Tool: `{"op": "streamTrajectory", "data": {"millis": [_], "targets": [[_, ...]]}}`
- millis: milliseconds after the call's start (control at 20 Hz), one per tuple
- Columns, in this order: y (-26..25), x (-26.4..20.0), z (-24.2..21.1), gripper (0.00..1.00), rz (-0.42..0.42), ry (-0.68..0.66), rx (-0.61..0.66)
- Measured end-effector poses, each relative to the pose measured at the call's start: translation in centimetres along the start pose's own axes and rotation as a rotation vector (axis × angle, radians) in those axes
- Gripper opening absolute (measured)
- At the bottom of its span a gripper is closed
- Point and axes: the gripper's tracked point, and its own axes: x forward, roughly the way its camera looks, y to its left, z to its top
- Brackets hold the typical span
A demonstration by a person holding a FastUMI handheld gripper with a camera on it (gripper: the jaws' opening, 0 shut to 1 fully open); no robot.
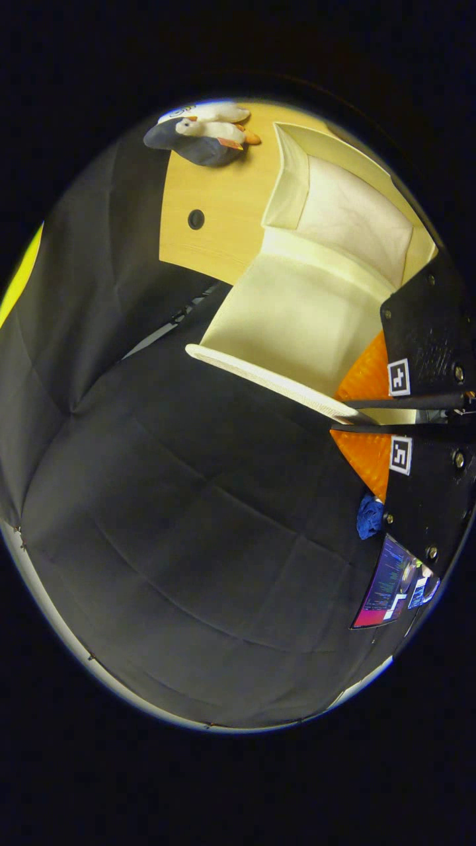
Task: Open the storage box then place both shoes into the box .Put the left shoe in first, then the right shoe, with the right side of both shoes facing outward in a uniform manner.
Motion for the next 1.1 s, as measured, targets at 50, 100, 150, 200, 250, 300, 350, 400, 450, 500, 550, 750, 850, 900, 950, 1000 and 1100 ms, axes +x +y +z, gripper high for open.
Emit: {"op": "streamTrajectory", "data": {"millis": [50, 100, 150, 200, 250, 300, 350, 400, 450, 500, 550, 750, 850, 900, 950, 1000, 1100], "targets": [[-0.2, 1.5, -0.5, 0.08, -0.013, 0.013, -0.012], [-0.1, 2.8, -1.2, 0.08, -0.025, 0.027, -0.02], [0.1, 4.0, -2.2, 0.08, -0.042, 0.045, -0.024], [0.2, 5.2, -3.3, 0.08, -0.055, 0.061, -0.034], [0.1, 5.9, -3.8, 0.12, -0.07, 0.073, -0.055], [-0.3, 6.7, -4.4, 0.14, -0.09, 0.084, -0.085], [-0.1, 6.9, -5.0, 0.25, -0.096, 0.093, -0.112], [0.1, 7.0, -5.2, 0.36, -0.1, 0.098, -0.133], [0.6, 7.0, -5.6, 0.5, -0.093, 0.096, -0.148], [1.1, 6.7, -5.5, 0.61, -0.088, 0.094, -0.162], [1.6, 6.4, -5.2, 0.73, -0.085, 0.083, -0.179], [2.3, 2.6, -3.4, 0.88, -0.075, 0.029, -0.222], [2.1, 0.0, -2.4, 0.88, -0.078, -0.002, -0.229], [1.7, -1.2, -1.7, 0.88, -0.082, -0.019, -0.232], [1.3, -2.6, -1.1, 0.88, -0.087, -0.039, -0.232], [0.7, -4.1, -0.5, 0.88, -0.097, -0.056, -0.231], [-0.8, -6.7, 0.7, 0.88, -0.117, -0.092, -0.223]]}}
